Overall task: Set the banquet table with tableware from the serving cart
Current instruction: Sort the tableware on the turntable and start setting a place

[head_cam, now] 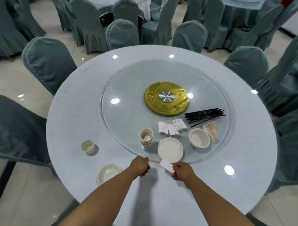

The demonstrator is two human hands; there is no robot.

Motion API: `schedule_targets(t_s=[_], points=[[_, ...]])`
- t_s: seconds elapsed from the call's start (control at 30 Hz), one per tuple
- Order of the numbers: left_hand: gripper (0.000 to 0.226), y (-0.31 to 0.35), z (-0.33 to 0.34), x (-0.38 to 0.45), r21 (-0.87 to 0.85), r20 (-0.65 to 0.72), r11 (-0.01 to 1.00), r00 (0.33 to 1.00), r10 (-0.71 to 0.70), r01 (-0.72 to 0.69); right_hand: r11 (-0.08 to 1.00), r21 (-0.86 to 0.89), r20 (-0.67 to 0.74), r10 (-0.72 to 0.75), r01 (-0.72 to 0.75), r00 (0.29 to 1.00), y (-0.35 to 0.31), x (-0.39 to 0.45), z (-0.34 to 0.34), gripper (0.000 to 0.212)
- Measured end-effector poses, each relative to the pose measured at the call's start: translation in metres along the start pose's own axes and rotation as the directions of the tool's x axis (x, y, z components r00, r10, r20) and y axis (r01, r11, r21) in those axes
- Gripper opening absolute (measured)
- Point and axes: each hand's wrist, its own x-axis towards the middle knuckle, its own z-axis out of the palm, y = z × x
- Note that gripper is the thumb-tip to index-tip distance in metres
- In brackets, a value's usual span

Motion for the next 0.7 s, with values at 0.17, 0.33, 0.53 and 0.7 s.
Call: schedule_targets(t_s=[0.17,0.33,0.53,0.7], points=[[0.039,-0.058,-0.01,0.003,0.063,-0.047,0.995,0.996,-0.076,0.079,0.983,-0.182,0.085,0.052,-0.036,0.995,0.027,0.01,0.047,0.016],[0.032,-0.094,-0.013,0.008,0.113,-0.054,0.988,0.993,-0.103,0.108,0.948,-0.316,0.109,0.063,-0.026,0.992,0.039,0.016,0.09,0.018],[0.03,-0.112,-0.009,0.014,0.085,-0.041,0.987,0.99,-0.131,0.134,0.891,-0.452,0.069,-0.003,0.034,0.998,0.04,0.026,0.113,0.019],[0.03,-0.114,-0.009,0.015,0.051,-0.024,0.987,0.988,-0.15,0.151,0.841,-0.541,0.004,-0.02,0.019,1.0,0.044,0.027,0.112,0.022]])
